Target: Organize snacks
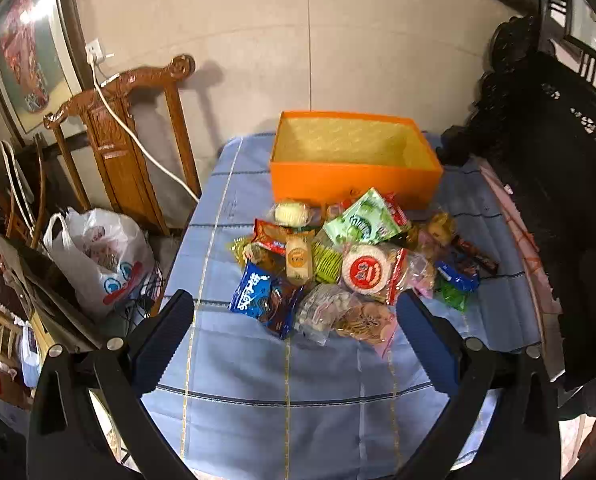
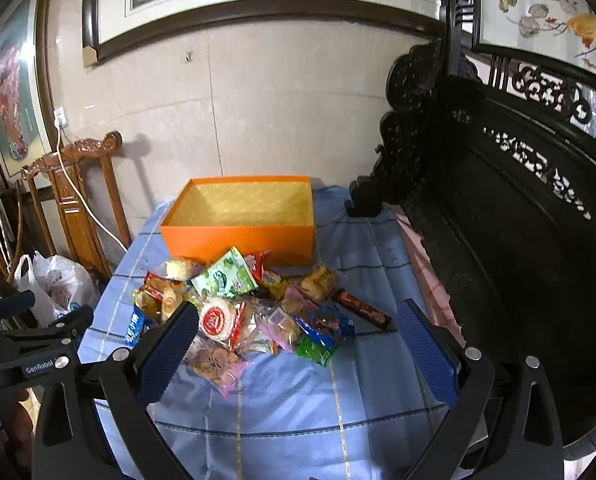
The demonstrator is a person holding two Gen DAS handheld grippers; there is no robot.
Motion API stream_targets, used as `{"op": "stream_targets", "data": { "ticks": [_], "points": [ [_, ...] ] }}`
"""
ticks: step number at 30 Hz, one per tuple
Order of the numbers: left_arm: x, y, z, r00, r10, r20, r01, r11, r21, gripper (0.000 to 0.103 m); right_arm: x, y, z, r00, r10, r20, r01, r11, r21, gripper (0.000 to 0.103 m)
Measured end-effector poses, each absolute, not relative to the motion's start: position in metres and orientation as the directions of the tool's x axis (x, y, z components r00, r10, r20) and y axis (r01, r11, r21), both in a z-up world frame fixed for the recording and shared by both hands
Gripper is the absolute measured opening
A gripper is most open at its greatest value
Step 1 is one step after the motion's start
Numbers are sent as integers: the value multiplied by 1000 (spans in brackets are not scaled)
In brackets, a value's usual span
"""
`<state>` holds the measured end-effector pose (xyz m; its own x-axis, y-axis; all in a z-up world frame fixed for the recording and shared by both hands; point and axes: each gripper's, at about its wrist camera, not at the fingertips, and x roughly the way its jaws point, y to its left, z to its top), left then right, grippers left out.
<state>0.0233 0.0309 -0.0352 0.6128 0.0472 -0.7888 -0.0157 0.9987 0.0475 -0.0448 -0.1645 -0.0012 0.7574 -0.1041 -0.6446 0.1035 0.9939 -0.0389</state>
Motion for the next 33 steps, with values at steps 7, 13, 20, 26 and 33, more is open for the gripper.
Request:
{"op": "stream_targets", "data": {
  "ticks": [7, 13, 20, 26, 33],
  "points": [
    [50, 55, -123, 504, 55, -862, -46, 998, 37, 99, -17, -189, -83, 603, -112, -790, 134, 990, -38, 99],
    [70, 80, -208, 439, 52, -897, -88, 996, 15, 99, 6, -208, -169, 505, -136, -852, 168, 984, -58, 99],
    [103, 78, -239, 467, 77, -881, -90, 995, 39, 99, 76, -224, -203, 503, -176, -846, 189, 978, -91, 99],
    [138, 75, -249, 475, 116, -872, -116, 991, 69, 99, 121, -233, -216, 471, -172, -865, 221, 972, -73, 99],
    [159, 107, -286, 410, 85, -908, -197, 980, 3, 99, 142, -239, -240, 453, -144, -880, 254, 967, -27, 97]
  ]
}}
